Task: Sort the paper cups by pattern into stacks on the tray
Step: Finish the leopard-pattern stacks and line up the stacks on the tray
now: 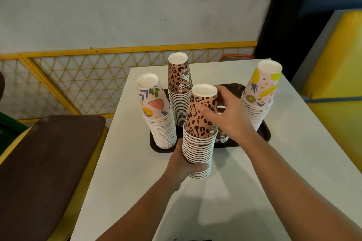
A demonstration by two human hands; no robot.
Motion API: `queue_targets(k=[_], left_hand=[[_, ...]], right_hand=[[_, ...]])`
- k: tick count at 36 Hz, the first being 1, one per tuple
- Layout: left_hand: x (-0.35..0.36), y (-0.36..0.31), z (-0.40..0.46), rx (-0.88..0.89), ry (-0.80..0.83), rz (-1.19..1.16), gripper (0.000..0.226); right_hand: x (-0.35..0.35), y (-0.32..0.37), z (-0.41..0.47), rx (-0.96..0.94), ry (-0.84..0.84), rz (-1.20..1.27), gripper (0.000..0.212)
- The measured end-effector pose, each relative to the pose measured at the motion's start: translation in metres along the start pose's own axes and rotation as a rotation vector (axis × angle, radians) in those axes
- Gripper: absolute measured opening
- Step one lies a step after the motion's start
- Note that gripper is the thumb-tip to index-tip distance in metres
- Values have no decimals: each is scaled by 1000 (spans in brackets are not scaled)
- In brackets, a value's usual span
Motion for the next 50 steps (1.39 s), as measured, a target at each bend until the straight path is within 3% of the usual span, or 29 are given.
queue_targets(k=[11, 17, 22, 26, 34, 44, 48, 50], left_hand=[[1, 0, 1, 5, -5, 15, 103], [-1, 2, 2, 7, -31, -10, 103], [-6, 3, 1, -10, -56, -20, 95], [-10, 5, -2, -23, -74, -47, 97], [-12, 3, 0, -13, -77, -59, 99], [-10, -2, 2, 3, -58, -54, 107], [-9, -3, 4, 11, -58, -45, 109], [-9, -3, 4, 17, -53, -41, 108]], right_hand=[[-14, 10, 7, 0, -70, 67, 47], [-28, 14, 16, 68, -140, 279, 48], [-54, 12, 25, 70, -395, 477, 51], [-60, -3, 25, 0, -578, 249, 63], [-21, -63, 27, 16, -415, -62, 71], [4, -89, 33, 113, -246, -245, 66], [5, -87, 30, 184, -231, -225, 77], [1, -70, 24, 124, -267, -124, 71]])
Point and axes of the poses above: each hand's wrist, its own z-axis towards the middle knuckle, its own x-axis out of the palm, y = z × x, the point moved 3 cm from there along z, towards the middle knuckle, and after that the axes turned 15 degrees about x, right-handed, at the moved point
